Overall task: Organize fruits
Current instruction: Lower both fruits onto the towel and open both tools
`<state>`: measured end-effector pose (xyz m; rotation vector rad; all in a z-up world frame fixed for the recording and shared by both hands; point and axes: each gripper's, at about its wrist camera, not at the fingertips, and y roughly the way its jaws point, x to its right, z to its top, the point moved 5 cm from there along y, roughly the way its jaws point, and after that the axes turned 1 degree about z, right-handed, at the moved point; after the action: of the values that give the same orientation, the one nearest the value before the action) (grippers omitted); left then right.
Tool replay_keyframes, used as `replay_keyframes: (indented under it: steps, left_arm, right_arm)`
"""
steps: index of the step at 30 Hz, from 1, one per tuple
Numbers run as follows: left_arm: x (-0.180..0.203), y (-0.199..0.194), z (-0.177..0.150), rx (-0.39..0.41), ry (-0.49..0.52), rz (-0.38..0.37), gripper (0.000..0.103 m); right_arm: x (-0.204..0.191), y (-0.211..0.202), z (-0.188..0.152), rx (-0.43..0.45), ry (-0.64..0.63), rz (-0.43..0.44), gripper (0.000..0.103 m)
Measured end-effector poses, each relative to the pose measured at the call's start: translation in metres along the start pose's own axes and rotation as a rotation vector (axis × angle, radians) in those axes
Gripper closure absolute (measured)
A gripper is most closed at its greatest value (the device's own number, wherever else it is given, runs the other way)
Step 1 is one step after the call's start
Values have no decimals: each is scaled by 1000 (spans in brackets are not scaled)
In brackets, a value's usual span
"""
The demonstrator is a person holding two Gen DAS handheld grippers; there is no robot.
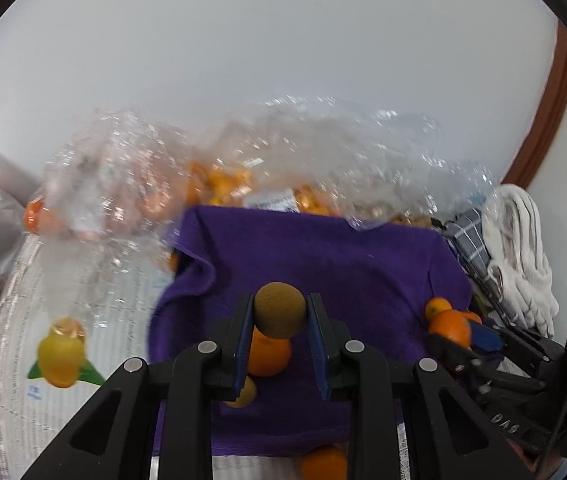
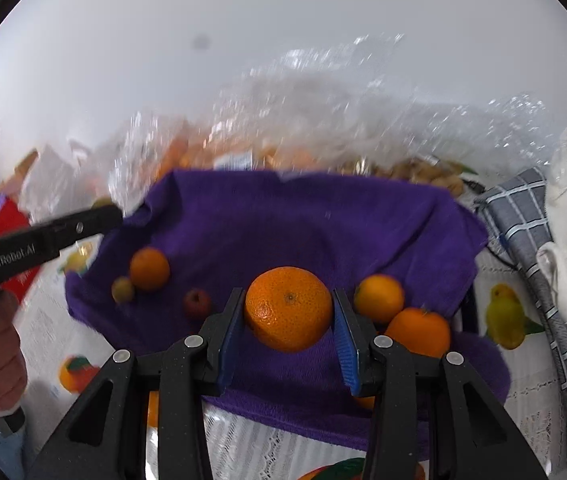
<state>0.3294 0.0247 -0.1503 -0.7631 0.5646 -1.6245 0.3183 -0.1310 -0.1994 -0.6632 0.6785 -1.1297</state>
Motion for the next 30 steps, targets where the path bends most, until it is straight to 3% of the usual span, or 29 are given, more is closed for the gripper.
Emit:
replay_keyframes:
  steps: [9, 17, 24, 30]
  left_arm:
    - [18, 27, -22, -119, 70, -17, 78]
    - [20, 32, -28, -144, 87, -13, 78]
    - [24, 33, -29, -147, 94, 0, 78]
    - [26, 28, -28, -175, 52, -40, 78]
  right_arm:
    - [9, 16, -16, -47, 3, -40, 61]
    - [14, 20, -19, -55, 10, -53, 61]
    - [18, 6, -17, -26, 36, -50, 42]
    - [22, -18, -19, -11, 60, -91, 42]
